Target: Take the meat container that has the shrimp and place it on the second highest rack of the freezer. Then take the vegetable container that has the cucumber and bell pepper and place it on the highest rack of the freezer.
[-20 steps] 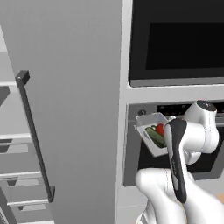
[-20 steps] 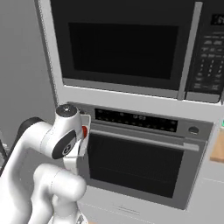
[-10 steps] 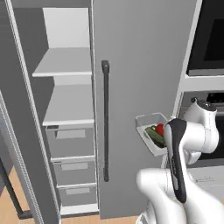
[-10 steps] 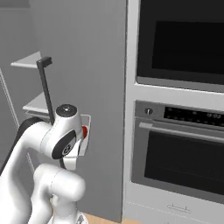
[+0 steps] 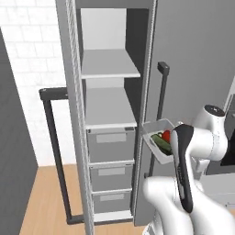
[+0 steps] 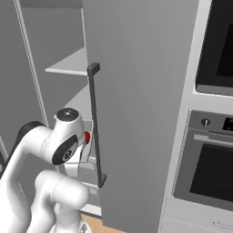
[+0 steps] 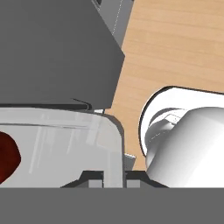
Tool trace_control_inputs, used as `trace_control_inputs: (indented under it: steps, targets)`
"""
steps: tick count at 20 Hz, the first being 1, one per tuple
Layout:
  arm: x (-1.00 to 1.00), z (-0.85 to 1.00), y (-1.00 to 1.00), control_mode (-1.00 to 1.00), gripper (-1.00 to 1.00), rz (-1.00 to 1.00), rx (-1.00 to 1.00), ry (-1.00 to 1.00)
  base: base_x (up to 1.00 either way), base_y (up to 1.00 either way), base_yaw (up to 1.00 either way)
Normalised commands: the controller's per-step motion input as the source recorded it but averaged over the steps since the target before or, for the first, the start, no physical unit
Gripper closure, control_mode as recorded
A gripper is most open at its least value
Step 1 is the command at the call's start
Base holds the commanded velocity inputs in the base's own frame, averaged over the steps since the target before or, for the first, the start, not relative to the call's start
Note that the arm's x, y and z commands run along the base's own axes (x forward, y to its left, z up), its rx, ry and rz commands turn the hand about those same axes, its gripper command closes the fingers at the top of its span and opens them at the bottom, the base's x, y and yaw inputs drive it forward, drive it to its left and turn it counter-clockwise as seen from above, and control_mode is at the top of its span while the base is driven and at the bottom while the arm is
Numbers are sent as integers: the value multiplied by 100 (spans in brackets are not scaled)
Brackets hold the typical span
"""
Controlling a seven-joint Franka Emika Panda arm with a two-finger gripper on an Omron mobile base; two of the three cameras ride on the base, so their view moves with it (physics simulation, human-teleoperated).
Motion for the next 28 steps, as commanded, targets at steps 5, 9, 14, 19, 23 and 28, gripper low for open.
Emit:
trace_control_inputs:
  steps: [5,9,14,19,23,28]
  targets:
    - [0,0,0,100,100,0,0,0,6,19,-10]
    - [0,0,0,100,100,0,0,0,28,54,-12]
    - [0,0,0,100,100,0,0,0,40,53,-9]
    - [0,0,0,100,100,0,0,0,48,4,-1]
    - [0,0,0,100,100,0,0,0,50,11,0]
    - [0,0,0,100,100,0,0,0,44,28,0]
